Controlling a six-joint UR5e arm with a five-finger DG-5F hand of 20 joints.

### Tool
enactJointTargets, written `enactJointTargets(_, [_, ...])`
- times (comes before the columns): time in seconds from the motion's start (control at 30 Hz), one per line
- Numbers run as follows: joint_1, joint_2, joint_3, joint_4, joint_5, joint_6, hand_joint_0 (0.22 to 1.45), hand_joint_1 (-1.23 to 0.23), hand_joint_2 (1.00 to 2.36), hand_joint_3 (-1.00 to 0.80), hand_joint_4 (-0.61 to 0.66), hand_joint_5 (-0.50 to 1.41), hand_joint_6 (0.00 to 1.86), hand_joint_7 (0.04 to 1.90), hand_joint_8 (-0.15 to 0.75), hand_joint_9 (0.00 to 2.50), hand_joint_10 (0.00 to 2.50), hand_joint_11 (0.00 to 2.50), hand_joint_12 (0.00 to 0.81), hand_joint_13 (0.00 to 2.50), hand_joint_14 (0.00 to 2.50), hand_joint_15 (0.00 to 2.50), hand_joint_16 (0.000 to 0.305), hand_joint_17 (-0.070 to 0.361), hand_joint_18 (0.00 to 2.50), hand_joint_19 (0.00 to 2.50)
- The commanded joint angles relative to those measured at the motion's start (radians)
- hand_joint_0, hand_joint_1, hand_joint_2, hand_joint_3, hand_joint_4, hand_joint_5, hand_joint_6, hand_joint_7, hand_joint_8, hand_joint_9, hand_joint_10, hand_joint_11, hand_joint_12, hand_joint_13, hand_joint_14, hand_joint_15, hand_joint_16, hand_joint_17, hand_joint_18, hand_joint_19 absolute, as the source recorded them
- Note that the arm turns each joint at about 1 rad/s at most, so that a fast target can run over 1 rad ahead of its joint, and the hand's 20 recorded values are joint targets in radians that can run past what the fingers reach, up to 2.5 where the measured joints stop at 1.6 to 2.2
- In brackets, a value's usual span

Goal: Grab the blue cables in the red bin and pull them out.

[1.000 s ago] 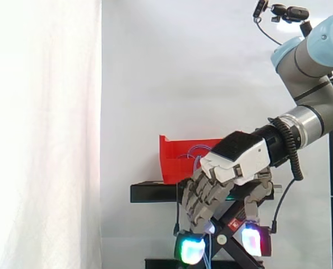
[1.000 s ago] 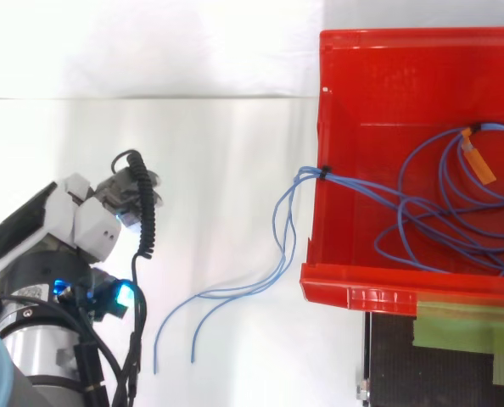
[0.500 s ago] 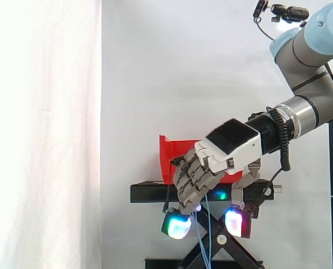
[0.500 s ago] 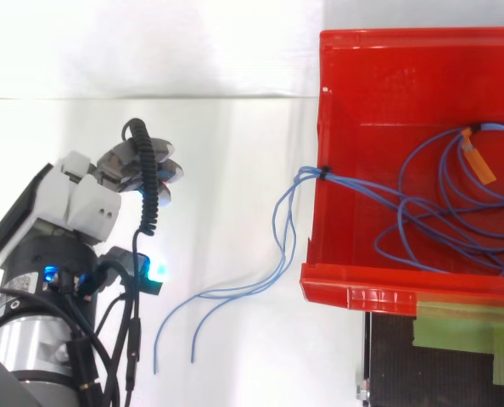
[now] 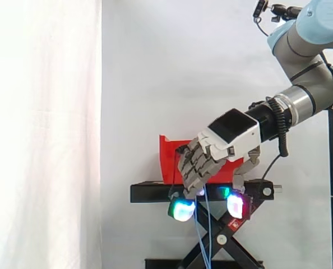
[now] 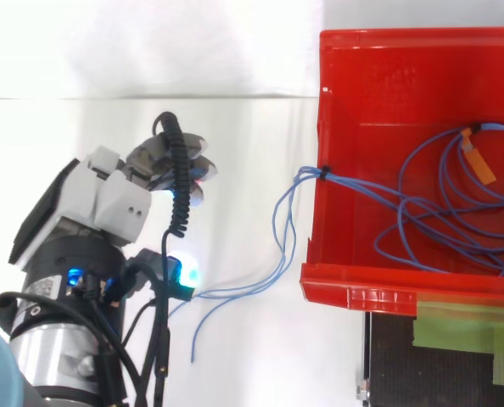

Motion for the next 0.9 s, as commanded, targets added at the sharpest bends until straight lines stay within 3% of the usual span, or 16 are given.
enactJointTargets(0.0, [-0.012, 0.0, 0.017, -0.002, 0.0, -0.025, 0.76, -0.92, 1.0, -1.0, 0.22, 0.46, 0.01, 0.43, 0.29, 0.79, 0.01, 1.17, 0.393, 0.74, 0.02, 0.75, 0.052, 0.118, 0.53, 0.58])
enactJointTargets(0.2, [-0.038, 0.0, 0.049, 0.008, -0.005, -0.046, 0.76, -0.92, 1.0, -1.0, 0.21, 0.46, 0.01, 0.42, 0.294, 0.78, 0.02, 1.15, 0.392, 0.74, 0.02, 0.74, 0.053, 0.118, 0.53, 0.58])
enactJointTargets(0.33, [-0.049, 0.0, 0.047, 0.022, -0.005, -0.046, 0.76, -0.92, 1.0, -1.0, 0.2, 0.46, 0.01, 0.41, 0.295, 0.78, 0.02, 1.15, 0.393, 0.74, 0.02, 0.74, 0.052, 0.118, 0.53, 0.58])
enactJointTargets(0.53, [-0.081, 0.0, 0.004, 0.175, -0.011, -0.045, 0.76, -0.92, 1.0, -1.0, 0.2, 0.46, 0.01, 0.41, 0.294, 0.78, 0.02, 1.14, 0.393, 0.73, 0.02, 0.73, 0.053, 0.118, 0.53, 0.58])
enactJointTargets(0.63, [-0.092, 0.0, -0.014, 0.198, -0.026, -0.043, 0.76, -0.92, 1.0, -1.0, 0.2, 0.45, 0.01, 0.41, 0.294, 0.78, 0.02, 1.14, 0.397, 0.73, 0.02, 0.73, 0.053, 0.118, 0.53, 0.58])
enactJointTargets(0.87, [-0.1, 0.0, -0.049, 0.226, -0.031, -0.043, 0.76, -0.91, 1.0, -1.0, 0.2, 0.45, 0.01, 0.41, 0.294, 0.77, 0.02, 1.12, 0.394, 0.73, 0.02, 0.72, 0.053, 0.118, 0.53, 0.58])
